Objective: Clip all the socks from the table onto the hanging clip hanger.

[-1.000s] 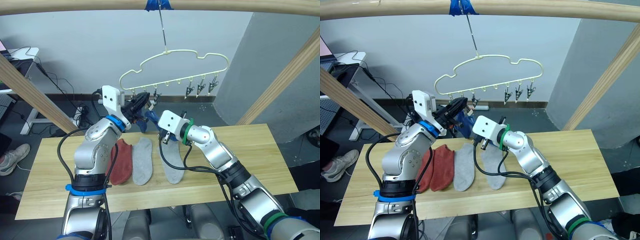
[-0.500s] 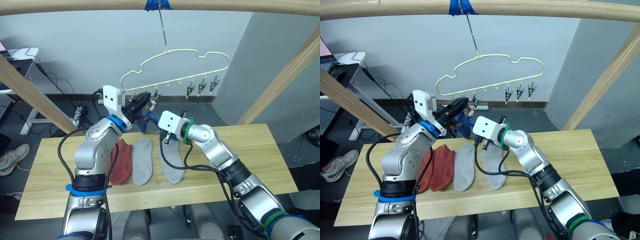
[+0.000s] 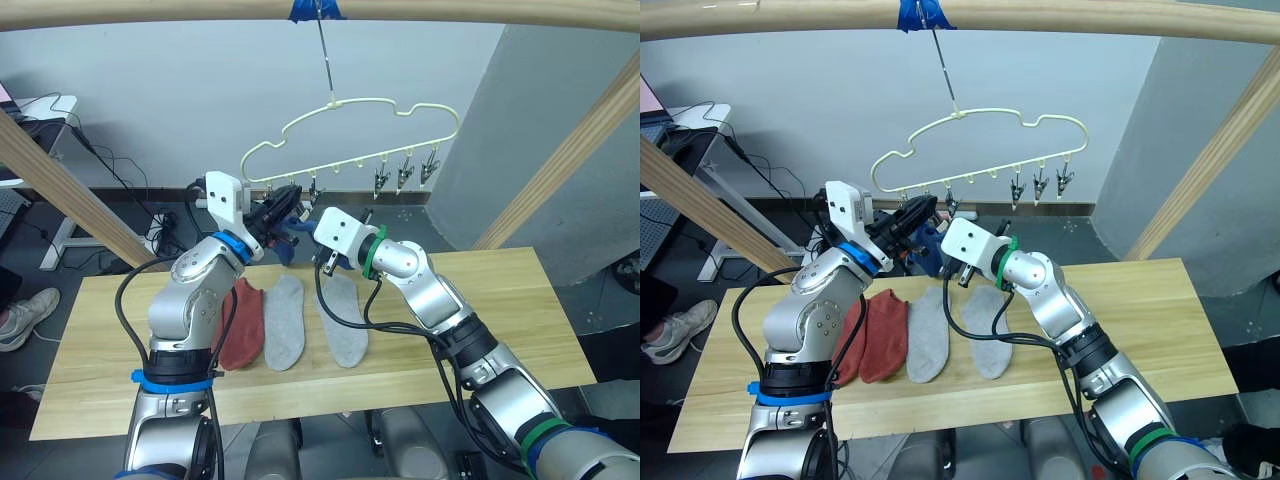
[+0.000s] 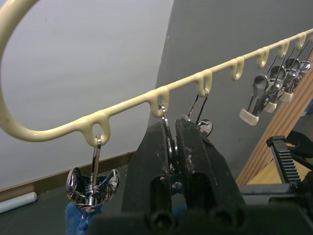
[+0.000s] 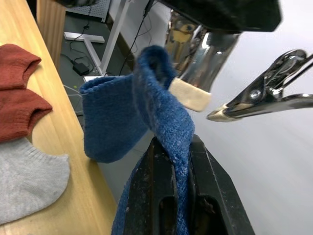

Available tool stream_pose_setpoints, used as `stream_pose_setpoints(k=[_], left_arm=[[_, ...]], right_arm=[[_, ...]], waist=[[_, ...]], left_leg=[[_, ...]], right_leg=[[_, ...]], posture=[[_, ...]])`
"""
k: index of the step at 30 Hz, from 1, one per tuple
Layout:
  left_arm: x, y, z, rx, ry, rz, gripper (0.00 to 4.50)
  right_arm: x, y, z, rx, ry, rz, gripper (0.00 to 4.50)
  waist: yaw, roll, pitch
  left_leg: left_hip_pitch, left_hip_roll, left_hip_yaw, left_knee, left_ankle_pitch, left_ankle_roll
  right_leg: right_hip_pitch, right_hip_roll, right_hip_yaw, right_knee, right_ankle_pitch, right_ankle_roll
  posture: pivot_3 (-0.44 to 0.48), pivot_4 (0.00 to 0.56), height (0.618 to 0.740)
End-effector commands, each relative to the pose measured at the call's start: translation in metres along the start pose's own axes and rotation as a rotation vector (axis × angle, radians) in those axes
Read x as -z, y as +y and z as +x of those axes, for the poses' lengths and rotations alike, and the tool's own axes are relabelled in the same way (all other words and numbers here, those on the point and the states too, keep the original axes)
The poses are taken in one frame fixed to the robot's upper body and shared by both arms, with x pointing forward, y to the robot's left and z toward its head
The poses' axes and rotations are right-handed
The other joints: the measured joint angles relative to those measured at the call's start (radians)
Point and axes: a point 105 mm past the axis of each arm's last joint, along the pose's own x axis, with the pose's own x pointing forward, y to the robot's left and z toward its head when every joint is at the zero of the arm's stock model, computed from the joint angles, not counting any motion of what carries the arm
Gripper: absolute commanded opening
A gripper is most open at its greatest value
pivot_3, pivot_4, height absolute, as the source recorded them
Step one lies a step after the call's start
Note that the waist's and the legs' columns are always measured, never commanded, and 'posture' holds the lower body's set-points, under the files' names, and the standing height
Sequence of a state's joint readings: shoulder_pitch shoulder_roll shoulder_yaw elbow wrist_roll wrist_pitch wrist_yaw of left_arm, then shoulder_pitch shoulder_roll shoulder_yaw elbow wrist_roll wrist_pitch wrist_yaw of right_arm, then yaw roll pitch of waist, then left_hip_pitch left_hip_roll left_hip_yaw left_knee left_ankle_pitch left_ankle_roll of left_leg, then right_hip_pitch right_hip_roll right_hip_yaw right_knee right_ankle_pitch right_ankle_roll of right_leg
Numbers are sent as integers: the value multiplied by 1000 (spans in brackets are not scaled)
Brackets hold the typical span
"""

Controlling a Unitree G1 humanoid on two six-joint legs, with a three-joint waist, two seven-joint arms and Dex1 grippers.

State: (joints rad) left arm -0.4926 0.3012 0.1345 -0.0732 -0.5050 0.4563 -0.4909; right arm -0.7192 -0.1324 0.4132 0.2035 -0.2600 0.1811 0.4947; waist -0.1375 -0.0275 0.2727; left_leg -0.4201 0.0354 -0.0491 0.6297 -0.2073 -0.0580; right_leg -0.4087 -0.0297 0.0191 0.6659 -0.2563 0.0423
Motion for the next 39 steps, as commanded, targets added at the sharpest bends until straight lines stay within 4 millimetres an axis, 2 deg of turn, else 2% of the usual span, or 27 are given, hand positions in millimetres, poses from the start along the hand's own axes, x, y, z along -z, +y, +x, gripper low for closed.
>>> stream_pose_setpoints(k=[1, 6, 12, 17, 23, 31, 38, 39], left_arm=[[-11, -8, -1, 30, -35, 15, 0], [-10, -6, -2, 17, -32, 10, 0], [-12, -5, -1, 13, -38, 3, 0], [-11, -5, -3, 14, -35, -3, 0], [-10, -5, -3, 15, -27, -11, 0], [-7, -8, -4, 25, -17, -47, 0], [-5, -6, -12, 14, -3, -57, 2205], [-5, -6, -13, 15, -1, -60, 2205]], right_arm=[[-18, -8, 0, 42, -72, 6, 28], [-18, -9, 1, 49, -75, 27, 28], [-8, -3, 2, 28, -33, 40, 28], [-7, -7, 2, 60, -34, 57, 28], [-10, -16, 4, 117, -52, 86, 28], [-19, -16, 6, 124, -88, 113, 28], [-33, -8, 8, 84, -140, 183, 0], [-34, -7, 9, 77, -145, 194, 0]], waist=[[0, 0, 0], [0, 0, 0], [0, 0, 0], [0, 0, 0], [0, 0, 0], [0, 0, 0], [0, 0, 0], [0, 0, 0]], left_leg=[[0, 0, 0, 0, 0, 0], [0, 0, 0, 0, 0, 0], [0, 0, 0, 0, 0, 0], [0, 0, 0, 0, 0, 0], [0, 0, 0, 0, 0, 0], [0, 0, 0, 0, 0, 0], [0, 0, 0, 0, 0, 0], [0, 0, 0, 0, 0, 0]], right_leg=[[0, 0, 0, 0, 0, 0], [0, 0, 0, 0, 0, 0], [0, 0, 0, 1, 0, 0], [0, 0, 0, 1, 0, 0], [0, 0, 0, 1, 0, 0], [0, 0, 0, 1, 0, 0], [0, 0, 0, 2, 0, 0], [0, 0, 0, 2, 0, 0]], posture=[[-207, 232, 740], [-205, 230, 740], [-202, 230, 740], [-203, 229, 740], [-201, 227, 740], [-201, 225, 740], [-200, 224, 740], [-200, 222, 740]])
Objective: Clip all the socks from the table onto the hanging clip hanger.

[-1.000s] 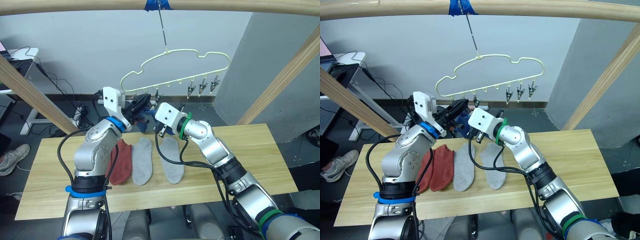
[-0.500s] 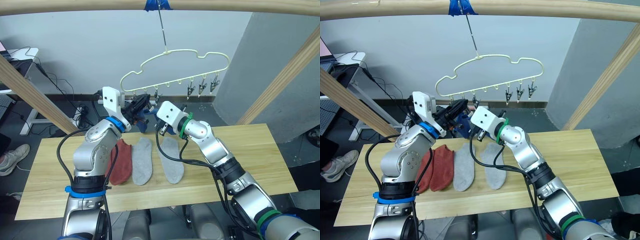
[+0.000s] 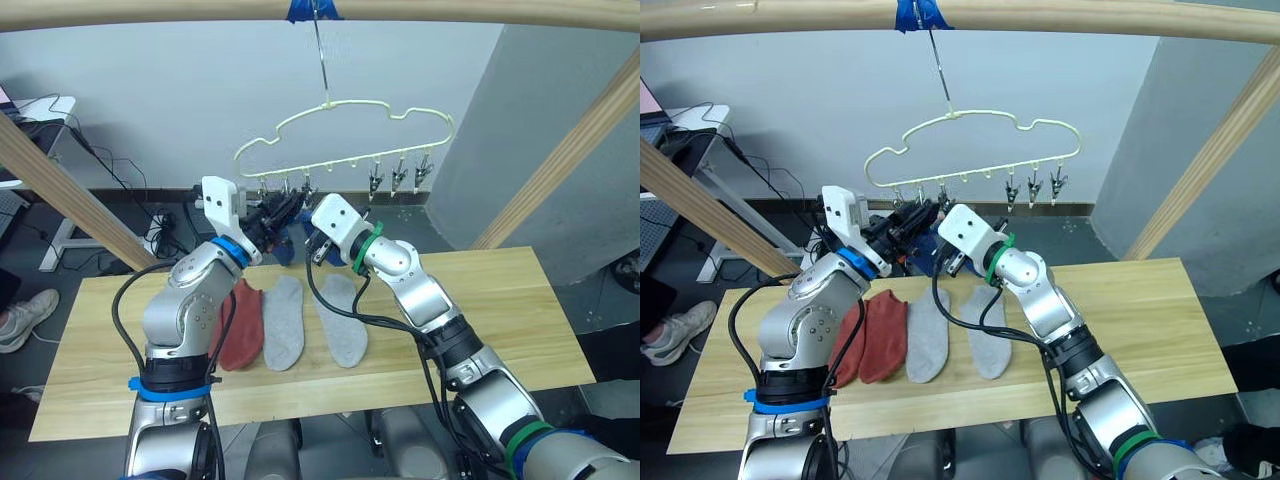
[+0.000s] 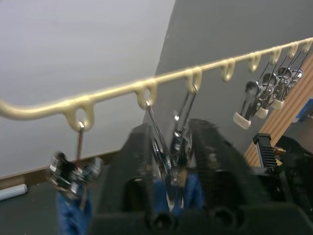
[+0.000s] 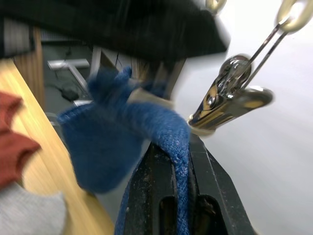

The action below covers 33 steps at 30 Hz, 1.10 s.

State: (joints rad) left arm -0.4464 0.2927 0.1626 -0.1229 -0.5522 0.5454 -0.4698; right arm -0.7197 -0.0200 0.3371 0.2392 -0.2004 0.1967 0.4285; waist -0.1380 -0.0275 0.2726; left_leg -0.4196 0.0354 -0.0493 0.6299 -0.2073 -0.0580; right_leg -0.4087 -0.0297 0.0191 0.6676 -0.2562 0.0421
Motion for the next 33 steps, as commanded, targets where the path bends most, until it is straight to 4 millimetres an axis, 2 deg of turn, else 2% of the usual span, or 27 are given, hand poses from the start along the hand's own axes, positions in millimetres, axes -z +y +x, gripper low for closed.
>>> stream_pose_setpoints(k=[1, 12, 18, 21, 26, 29, 33], left_arm=[[-15, -7, -5, 35, -39, 18, 2205], [-14, 1, -35, 11, 21, 26, 2205], [-15, 1, -38, 6, 27, 33, 2205], [-16, 0, -38, 8, 26, 37, 2245], [-17, 0, -38, 4, 21, 76, 2245], [-18, 1, -35, -17, -1, 133, 2245], [-17, -4, -29, -51, -58, 216, 2245]], right_arm=[[-23, 2, 0, -19, -82, 31, 0], [-24, 10, 1, -67, -77, 45, 0], [-25, 16, -1, -108, -86, 54, 0], [-26, 20, -3, -133, -94, 64, 795], [-21, 23, -7, -160, -68, 20, 2543], [-16, 22, -16, -173, -56, -4, 2543], [-8, 11, -44, -175, -44, -40, 2543]], waist=[[0, 0, 0], [0, 0, 0], [1, -1, -1], [1, -1, -1], [1, -2, -1], [2, -2, -1], [11, -3, -2]], left_leg=[[0, 0, 0, 0, 0, 0], [3, 0, -1, 1, 1, -2], [3, 0, -1, 2, 3, -4], [3, 0, -1, 2, 3, -4], [3, 0, -1, 2, 3, -4], [3, 0, -1, 2, 3, -4], [2, -1, -1, 2, 3, -4]], right_leg=[[0, 0, 0, 0, 0, 0], [-1, 0, 0, 9, 0, 0], [-1, 0, 0, 11, 0, 0], [-1, 0, 0, 11, 0, 0], [-2, 0, 0, 11, 0, 0], [-2, 0, 0, 11, 0, 0], [-2, 0, 0, 10, 0, 0]], posture=[[-200, 222, 740], [-186, 215, 740], [-173, 211, 740], [-175, 209, 740], [-179, 207, 740], [-183, 206, 740], [-186, 205, 740]])
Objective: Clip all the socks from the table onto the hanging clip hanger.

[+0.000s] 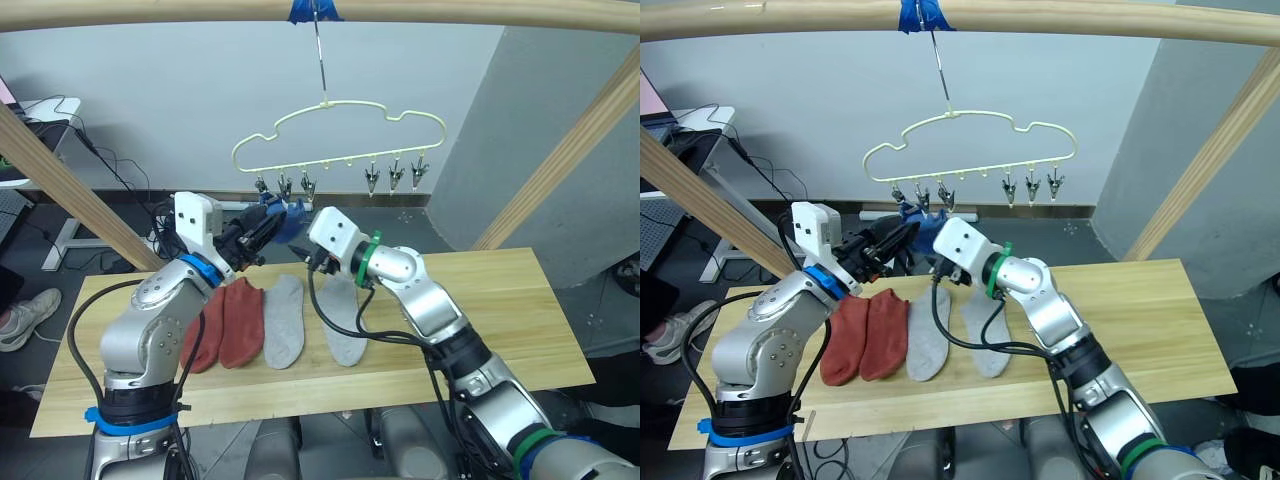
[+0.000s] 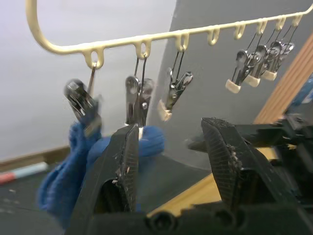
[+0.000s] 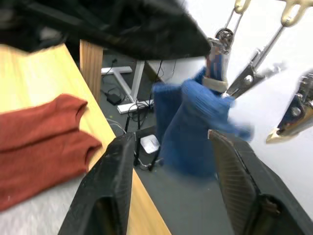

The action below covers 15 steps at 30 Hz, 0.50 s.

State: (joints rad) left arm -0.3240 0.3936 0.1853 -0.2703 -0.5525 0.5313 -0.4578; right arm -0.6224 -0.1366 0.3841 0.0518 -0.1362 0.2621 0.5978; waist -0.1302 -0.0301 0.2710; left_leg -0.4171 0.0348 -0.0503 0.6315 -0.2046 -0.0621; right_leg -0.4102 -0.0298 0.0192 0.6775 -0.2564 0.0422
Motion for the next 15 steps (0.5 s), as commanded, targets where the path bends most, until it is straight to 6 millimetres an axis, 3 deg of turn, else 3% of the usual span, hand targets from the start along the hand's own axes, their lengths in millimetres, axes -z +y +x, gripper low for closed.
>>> stream_pose_setpoints(k=[1, 9, 15], left_arm=[[-8, -9, 4, -32, -88, 104, 2245], [7, -29, 15, -105, -182, 191, 2245], [14, -37, 27, -138, -207, 186, 2245]], right_arm=[[-13, -5, -26, -3, -52, -35, 2543], [-15, -16, -91, 11, -25, 20, 2543], [-15, -25, -111, 73, 13, 61, 2543]], waist=[[6, 0, 0], [17, -1, -1], [14, -1, -1]], left_leg=[[0, 0, 0, 0, 0, 0], [0, -1, 1, 0, 0, 0], [0, -1, 1, 4, 0, 1]], right_leg=[[0, 0, 0, 0, 0, 0], [0, 0, 1, 0, -1, 1], [1, 0, 2, 1, -2, 4]], posture=[[-191, 207, 740], [-220, 208, 740], [-253, 215, 740]])
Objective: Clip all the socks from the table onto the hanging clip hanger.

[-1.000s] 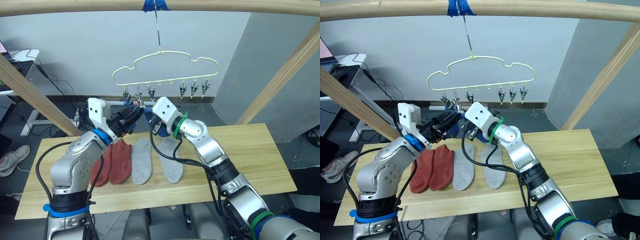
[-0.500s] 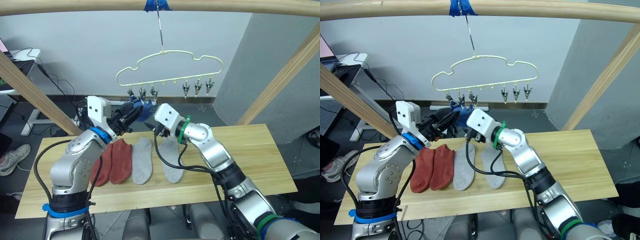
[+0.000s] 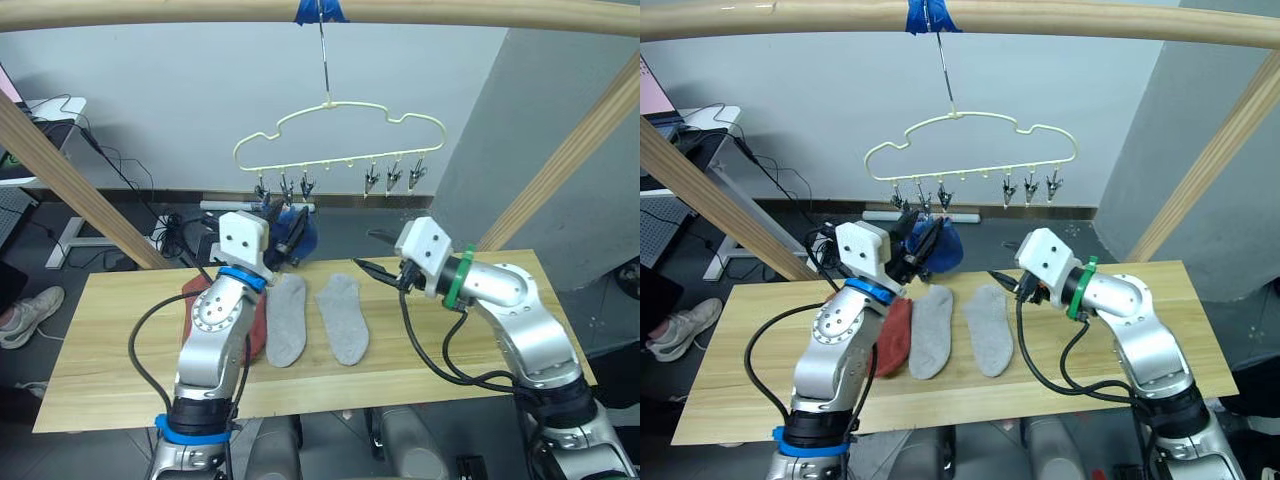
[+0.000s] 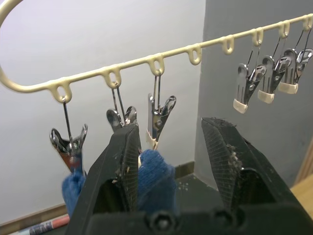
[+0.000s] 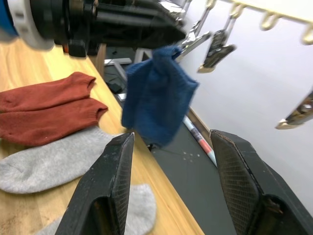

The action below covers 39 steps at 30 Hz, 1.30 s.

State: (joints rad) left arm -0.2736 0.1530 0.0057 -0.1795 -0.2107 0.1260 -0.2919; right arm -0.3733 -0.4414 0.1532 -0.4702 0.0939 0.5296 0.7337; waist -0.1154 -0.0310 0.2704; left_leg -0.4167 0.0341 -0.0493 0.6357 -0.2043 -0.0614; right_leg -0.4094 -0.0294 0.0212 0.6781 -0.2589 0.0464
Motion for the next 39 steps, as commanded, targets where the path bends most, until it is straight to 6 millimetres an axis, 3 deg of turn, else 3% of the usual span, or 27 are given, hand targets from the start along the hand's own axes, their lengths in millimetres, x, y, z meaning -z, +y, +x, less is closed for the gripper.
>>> stream_pose_setpoints(k=[1, 6, 15, 18, 22, 39], left_arm=[[-8, -6, 5, 3, -50, 28, 2245], [-6, -7, 11, -16, -61, 30, 1064], [-10, -9, 18, -30, -93, 15, 1064], [-11, -9, 17, -50, -99, 4, 1597], [-11, -7, 18, -67, -97, 23, 2786], [-14, 3, 34, -132, -84, 67, 2786]], right_arm=[[-12, -5, -10, 35, -24, -7, 2543], [-10, -7, -16, 56, -5, 4, 2577], [-11, -11, -19, 72, 3, 13, 2577], [-12, -13, -19, 78, 2, 15, 2577], [-12, -13, -19, 83, 2, 19, 2577], [-11, -12, -19, 67, -9, 53, 2577]], waist=[[-2, 0, 0], [-7, 0, 0], [-25, 0, 0], [-27, 0, 0], [-27, 0, 0], [-28, 0, 0]], left_leg=[[0, 0, 0, 1, 0, 0], [-1, 0, 0, 3, 0, 0], [-1, 0, 0, 4, 0, 0], [-1, 0, 0, 4, 0, 0], [-1, 0, 0, 4, 0, 0], [-2, 0, 0, 4, 0, 0]], right_leg=[[0, 0, 0, 0, 0, 0], [0, 0, 1, 0, 0, 0], [0, 0, 1, 0, 0, 1], [0, 0, 0, 0, 0, 1], [0, 0, 1, 0, 0, 1], [0, 0, 0, 0, 0, 1]], posture=[[-258, 218, 740], [-272, 223, 740], [-279, 230, 740], [-280, 231, 740], [-280, 233, 740], [-283, 237, 740]])
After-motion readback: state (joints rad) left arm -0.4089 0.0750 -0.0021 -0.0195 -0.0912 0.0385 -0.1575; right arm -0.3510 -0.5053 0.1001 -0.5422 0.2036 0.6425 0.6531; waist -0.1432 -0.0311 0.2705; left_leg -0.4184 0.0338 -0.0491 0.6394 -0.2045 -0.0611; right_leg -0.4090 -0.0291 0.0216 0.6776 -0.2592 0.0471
